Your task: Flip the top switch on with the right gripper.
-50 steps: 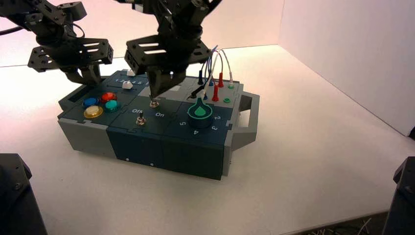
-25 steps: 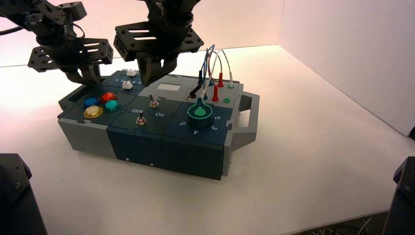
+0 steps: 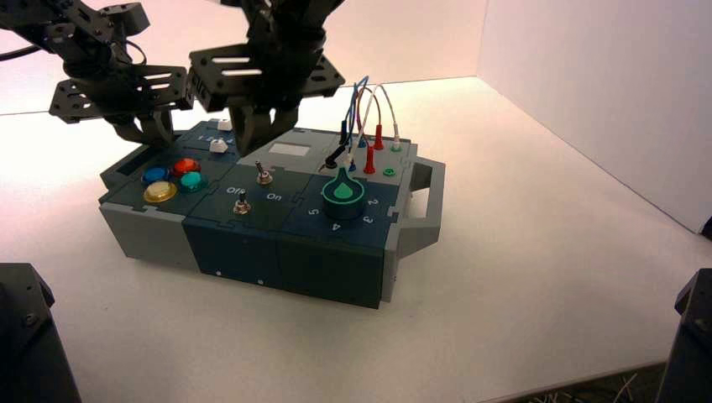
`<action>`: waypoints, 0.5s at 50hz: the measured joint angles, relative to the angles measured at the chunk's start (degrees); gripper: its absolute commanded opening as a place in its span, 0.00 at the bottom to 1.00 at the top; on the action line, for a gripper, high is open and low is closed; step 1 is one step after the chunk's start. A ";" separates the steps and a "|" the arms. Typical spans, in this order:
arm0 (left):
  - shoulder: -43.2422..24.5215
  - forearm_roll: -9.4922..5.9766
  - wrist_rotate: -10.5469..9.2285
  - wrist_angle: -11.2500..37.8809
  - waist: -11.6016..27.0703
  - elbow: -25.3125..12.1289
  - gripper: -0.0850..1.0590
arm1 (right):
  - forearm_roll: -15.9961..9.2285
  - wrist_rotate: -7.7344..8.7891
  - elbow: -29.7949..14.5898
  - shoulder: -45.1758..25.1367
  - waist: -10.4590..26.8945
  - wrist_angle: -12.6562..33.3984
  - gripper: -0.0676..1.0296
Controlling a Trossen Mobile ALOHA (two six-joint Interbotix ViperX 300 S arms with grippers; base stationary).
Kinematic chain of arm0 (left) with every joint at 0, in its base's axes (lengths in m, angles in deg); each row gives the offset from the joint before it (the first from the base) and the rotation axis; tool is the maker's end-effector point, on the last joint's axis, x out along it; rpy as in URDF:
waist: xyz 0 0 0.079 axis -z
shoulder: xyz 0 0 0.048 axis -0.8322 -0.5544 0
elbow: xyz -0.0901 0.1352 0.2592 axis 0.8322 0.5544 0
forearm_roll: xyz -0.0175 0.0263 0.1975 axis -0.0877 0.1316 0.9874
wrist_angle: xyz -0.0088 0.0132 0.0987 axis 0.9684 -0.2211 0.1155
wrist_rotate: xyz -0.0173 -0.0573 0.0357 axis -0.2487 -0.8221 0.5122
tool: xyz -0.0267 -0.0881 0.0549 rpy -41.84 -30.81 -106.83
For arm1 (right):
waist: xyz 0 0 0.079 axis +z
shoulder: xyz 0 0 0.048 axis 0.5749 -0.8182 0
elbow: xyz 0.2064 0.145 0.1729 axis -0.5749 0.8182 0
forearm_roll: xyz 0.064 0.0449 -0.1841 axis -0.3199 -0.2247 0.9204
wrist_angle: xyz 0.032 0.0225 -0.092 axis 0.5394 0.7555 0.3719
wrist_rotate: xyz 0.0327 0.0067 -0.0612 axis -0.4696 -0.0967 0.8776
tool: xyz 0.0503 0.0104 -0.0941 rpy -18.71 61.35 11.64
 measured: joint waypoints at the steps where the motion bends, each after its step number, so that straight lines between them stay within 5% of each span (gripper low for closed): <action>1: 0.00 0.00 0.00 0.00 0.00 0.00 0.05 | 0.00 0.00 0.00 -0.09 0.18 0.00 0.04; 25: -0.62 0.09 0.09 0.26 0.00 -0.88 0.05 | -3.96 -1.49 -1.23 -0.62 0.70 1.93 0.04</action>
